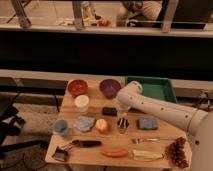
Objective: Wipe red bowl with eraser
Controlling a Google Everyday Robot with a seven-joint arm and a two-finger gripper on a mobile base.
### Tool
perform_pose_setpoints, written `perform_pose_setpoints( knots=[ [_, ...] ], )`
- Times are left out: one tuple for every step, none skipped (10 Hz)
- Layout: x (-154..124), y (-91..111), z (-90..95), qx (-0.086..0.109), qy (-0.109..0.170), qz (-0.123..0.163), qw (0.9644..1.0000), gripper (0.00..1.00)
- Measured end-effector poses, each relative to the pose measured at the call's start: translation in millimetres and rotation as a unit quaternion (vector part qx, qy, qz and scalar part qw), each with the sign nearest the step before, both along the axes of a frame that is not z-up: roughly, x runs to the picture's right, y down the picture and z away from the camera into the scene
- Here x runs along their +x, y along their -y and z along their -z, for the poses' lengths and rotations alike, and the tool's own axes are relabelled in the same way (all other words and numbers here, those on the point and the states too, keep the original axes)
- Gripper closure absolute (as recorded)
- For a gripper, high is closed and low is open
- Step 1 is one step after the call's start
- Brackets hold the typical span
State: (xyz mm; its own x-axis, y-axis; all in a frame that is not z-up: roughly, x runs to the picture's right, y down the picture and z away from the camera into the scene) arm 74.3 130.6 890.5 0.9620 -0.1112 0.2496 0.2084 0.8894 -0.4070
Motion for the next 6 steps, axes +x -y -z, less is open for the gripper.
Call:
perform_pose_setpoints(
  knots=[
    [-7,-1,1.3,-0.001,0.004,0.004,1.0000,0.20],
    [-17,2,4.0,0.002,0.007,0.008,0.9999,0.20],
    [-22,6,5.8,0.004,0.007,0.010,0.9999,0.20],
    [-29,11,7.9,0.006,0.007,0.011,0.9999,0.20],
    [-40,17,12.2,0.009,0.007,0.013,0.9999,0.20],
    [-51,22,14.3,0.010,0.008,0.015,0.9998,0.20]
  ],
)
